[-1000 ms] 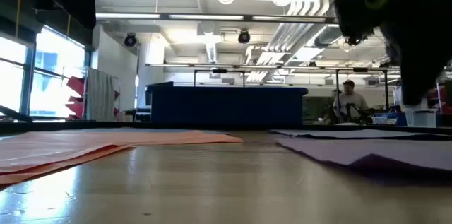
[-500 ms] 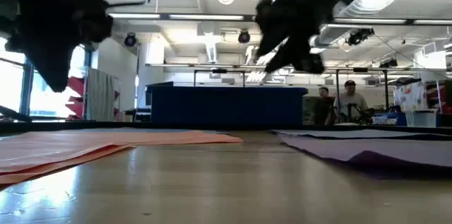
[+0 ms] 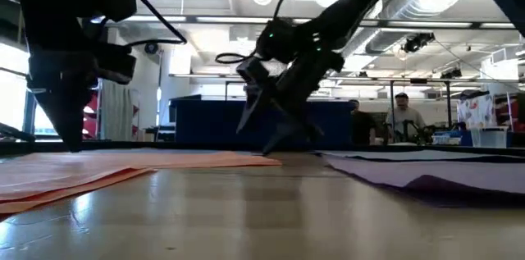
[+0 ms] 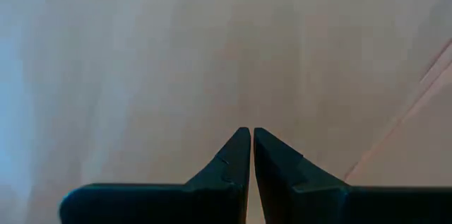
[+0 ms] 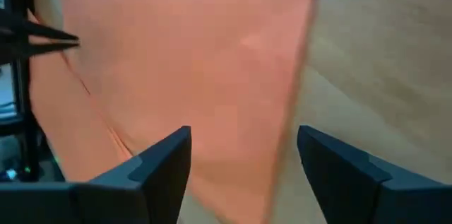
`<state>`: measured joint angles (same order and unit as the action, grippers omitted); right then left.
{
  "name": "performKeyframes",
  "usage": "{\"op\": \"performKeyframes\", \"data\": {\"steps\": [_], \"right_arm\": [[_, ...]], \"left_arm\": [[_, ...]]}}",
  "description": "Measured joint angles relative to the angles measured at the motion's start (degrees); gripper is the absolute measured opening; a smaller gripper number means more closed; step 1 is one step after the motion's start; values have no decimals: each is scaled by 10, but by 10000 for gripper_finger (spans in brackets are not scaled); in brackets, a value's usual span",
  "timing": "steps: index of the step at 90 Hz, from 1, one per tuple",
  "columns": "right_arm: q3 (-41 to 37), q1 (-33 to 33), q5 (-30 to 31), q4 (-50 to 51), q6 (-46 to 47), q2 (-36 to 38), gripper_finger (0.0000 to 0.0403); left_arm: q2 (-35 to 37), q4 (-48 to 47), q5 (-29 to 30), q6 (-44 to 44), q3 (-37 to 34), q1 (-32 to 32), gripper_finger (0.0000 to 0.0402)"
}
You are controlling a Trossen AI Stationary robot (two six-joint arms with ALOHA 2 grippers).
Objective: Organize paper
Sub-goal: Stack the orange paper on top of the orange paper
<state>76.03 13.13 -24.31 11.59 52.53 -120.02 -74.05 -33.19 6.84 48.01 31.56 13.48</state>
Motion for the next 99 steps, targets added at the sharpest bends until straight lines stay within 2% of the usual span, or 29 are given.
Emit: {"op": "performKeyframes", "data": {"steps": [10, 29, 47, 62, 67, 77, 90, 99], "right_arm": [[38, -10, -23, 3, 11, -34, 243], [98, -40, -119, 2, -19, -62, 243], [119, -46, -52, 100, -13, -62, 243], [120, -53, -131, 28, -74, -62, 243], [121, -56, -129, 30, -64, -62, 243], [120, -52, -89, 65, -18, -62, 243], [120, -53, -131, 37, -61, -58, 243], [121, -52, -123, 59, -52, -57, 243]], "left_arm": [[1, 31, -5, 3, -24, -4, 0], [3, 65, -3, 42, -47, -5, 0], [1, 94, 3, 43, -48, -5, 0], [1, 107, 9, 57, -49, -5, 0], [1, 107, 9, 59, -49, -5, 0], [0, 107, 9, 59, -49, -5, 0], [0, 107, 9, 59, -49, -5, 0], [0, 107, 9, 59, -49, -5, 0]]}}
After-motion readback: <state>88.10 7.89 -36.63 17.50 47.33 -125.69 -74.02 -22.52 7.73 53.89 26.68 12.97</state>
